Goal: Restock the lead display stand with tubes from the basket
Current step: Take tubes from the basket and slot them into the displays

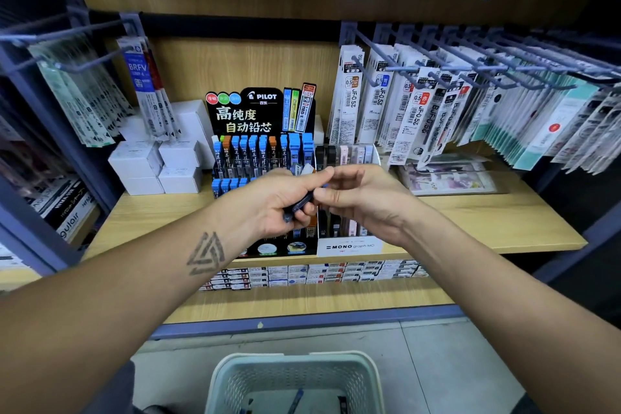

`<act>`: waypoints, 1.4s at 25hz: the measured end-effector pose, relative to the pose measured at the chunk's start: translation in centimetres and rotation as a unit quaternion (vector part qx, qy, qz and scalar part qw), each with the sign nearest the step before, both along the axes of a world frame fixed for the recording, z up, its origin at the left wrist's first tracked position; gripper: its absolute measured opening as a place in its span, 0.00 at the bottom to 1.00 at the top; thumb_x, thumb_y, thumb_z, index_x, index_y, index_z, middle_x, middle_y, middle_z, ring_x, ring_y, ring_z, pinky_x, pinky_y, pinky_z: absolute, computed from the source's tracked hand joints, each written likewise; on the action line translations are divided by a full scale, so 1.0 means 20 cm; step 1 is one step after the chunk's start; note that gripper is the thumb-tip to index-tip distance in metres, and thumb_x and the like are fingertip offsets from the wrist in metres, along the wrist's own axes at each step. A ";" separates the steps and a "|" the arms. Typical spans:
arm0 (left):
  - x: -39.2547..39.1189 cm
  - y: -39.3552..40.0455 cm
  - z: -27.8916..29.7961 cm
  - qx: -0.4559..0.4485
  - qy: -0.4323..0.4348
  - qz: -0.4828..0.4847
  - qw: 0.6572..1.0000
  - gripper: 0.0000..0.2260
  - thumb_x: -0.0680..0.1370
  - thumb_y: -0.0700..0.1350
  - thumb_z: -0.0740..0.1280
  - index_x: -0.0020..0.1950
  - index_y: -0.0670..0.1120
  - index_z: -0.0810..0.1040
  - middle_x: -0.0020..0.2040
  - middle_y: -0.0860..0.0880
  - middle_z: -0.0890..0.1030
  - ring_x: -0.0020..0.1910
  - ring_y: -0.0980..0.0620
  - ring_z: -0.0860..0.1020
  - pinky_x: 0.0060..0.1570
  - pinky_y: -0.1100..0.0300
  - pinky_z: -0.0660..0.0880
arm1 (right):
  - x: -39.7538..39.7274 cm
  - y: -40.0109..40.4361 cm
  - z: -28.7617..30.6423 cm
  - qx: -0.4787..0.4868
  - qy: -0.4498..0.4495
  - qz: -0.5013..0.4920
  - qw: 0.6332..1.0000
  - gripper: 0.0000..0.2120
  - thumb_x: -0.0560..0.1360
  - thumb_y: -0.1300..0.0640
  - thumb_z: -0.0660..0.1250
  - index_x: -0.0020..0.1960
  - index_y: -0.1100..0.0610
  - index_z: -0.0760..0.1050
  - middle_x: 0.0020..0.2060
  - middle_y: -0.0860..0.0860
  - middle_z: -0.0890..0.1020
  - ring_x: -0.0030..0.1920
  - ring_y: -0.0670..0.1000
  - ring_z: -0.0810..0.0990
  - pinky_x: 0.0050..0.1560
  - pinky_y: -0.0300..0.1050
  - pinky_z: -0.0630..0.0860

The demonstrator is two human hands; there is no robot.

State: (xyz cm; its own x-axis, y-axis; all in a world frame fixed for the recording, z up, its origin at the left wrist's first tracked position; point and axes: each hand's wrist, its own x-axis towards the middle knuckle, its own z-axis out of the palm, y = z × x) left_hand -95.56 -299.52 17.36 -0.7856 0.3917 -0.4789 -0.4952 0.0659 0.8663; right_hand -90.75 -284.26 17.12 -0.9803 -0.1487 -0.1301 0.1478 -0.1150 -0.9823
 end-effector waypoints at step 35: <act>-0.15 -0.58 0.21 0.005 0.017 0.069 0.997 0.15 0.83 0.54 0.59 0.40 0.49 0.66 0.24 0.54 0.64 0.16 0.60 0.58 0.13 0.69 0.55 | -0.37 -0.31 0.18 0.311 0.288 -0.180 0.888 0.08 0.73 0.64 0.75 0.44 0.51 0.82 0.41 0.47 0.84 0.42 0.44 0.83 0.48 0.39 0.81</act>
State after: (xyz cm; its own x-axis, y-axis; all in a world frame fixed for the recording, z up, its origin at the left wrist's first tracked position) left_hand -98.55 -311.22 21.66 -0.8479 0.2826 -0.4486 -0.4701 -0.0094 0.8826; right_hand -98.06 -290.42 20.64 -0.8800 0.1126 0.4614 -0.3365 0.5376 -0.7731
